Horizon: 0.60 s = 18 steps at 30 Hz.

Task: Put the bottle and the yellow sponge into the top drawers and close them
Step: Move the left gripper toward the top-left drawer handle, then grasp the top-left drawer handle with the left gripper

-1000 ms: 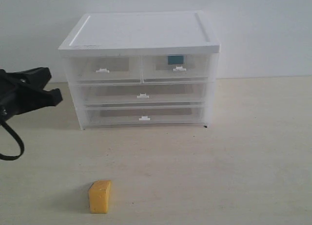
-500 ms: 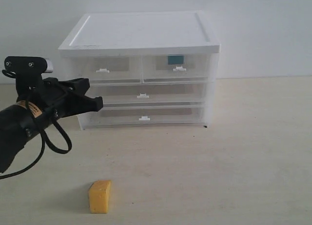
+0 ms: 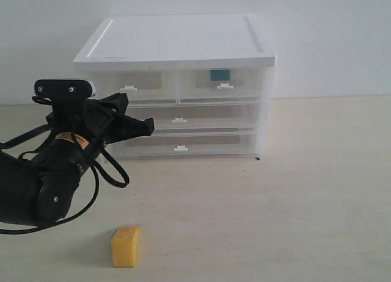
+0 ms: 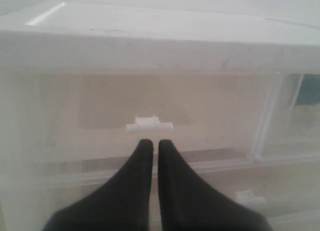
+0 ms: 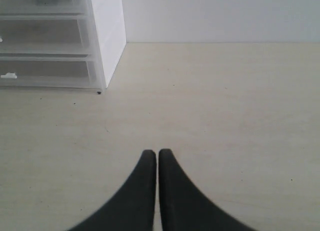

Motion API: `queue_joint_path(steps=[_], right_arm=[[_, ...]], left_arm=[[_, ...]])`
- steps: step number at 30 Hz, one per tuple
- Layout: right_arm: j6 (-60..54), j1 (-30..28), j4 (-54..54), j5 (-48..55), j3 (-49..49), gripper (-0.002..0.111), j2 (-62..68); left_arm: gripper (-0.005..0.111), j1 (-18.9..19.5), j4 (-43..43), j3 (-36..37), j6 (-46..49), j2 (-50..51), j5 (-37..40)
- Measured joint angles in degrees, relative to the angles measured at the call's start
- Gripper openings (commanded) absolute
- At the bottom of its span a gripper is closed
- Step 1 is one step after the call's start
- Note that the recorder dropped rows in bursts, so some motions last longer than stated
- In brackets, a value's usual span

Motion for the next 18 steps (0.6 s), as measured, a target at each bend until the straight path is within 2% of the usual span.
queue_joint_path(steps=[6, 8, 10, 16, 18], right_arm=[[0.0, 0.0, 0.0, 0.0, 0.0, 0.0, 0.0], [0.0, 0.0, 0.0, 0.0, 0.0, 0.0, 0.0], [0.0, 0.0, 0.0, 0.0, 0.0, 0.0, 0.0], [0.0, 0.0, 0.0, 0.0, 0.0, 0.0, 0.0], [0.0, 0.0, 0.0, 0.0, 0.0, 0.0, 0.0]], left_arm=[[0.004, -0.9, -0.2, -2.2, -0.8, 2.6, -0.1], [0.009, -0.9, -0.2, -2.2, -1.5, 2.9, -0.1], [0.019, -0.9, 1.4, -2.3, -1.6, 3.1, 0.0], [0.068, -0.9, 6.5, -2.5, -0.9, 3.1, 0.0], [0.078, -0.9, 6.5, -2.6, -0.8, 3.1, -0.1]])
